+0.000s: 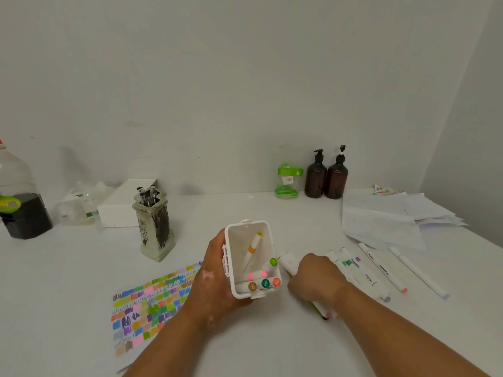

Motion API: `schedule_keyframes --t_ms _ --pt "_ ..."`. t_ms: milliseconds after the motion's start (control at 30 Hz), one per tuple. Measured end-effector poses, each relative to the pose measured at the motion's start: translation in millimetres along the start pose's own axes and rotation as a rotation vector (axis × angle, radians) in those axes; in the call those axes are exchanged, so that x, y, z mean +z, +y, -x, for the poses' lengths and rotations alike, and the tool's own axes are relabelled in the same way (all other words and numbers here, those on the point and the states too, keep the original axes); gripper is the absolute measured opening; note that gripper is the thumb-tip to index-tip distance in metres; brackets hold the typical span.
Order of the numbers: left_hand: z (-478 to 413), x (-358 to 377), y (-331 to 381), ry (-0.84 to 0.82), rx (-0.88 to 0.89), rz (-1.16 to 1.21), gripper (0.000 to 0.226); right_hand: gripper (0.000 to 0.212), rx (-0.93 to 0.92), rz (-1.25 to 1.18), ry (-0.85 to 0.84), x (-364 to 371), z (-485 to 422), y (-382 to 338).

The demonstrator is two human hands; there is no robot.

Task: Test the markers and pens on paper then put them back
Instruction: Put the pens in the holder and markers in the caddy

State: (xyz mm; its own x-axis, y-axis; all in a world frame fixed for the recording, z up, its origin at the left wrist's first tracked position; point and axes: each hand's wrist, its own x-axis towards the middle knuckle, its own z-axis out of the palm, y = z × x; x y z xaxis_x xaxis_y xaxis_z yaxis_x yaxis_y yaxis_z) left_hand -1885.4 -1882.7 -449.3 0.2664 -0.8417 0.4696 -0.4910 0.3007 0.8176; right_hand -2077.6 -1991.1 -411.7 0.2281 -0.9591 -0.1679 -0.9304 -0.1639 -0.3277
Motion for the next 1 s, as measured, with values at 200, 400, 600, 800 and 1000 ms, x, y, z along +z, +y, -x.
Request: schedule_keyframes --t_ms 200,400,600,800,1000 --pt "4.2 -3.2 -2.7 -0.042 0.063 0.073 0.084 0.017 0.002 -0.657 0.041 -39.7 6.9 8.0" --pt "-7.2 4.0 9.0 -0.026 0.191 -0.051 0.095 0.027 -0.110 -1.050 0.058 -55.0 28.2 9.5" --pt "-0.7 -1.2 2.9 -0.002 0.061 0.047 0.101 0.016 -0.346 -1.357 0.116 -65.2 47.2 -2.1" --pt "2.2 0.0 3.0 -0.044 0.086 -0.002 0.110 0.022 -0.718 -1.501 0.077 -70.7 74.9 -44.8" --pt "-5.8 11.0 25.1 0.055 0.150 -0.076 0.079 0.019 -0.742 -1.047 0.143 -36.9 81.3 -73.0"
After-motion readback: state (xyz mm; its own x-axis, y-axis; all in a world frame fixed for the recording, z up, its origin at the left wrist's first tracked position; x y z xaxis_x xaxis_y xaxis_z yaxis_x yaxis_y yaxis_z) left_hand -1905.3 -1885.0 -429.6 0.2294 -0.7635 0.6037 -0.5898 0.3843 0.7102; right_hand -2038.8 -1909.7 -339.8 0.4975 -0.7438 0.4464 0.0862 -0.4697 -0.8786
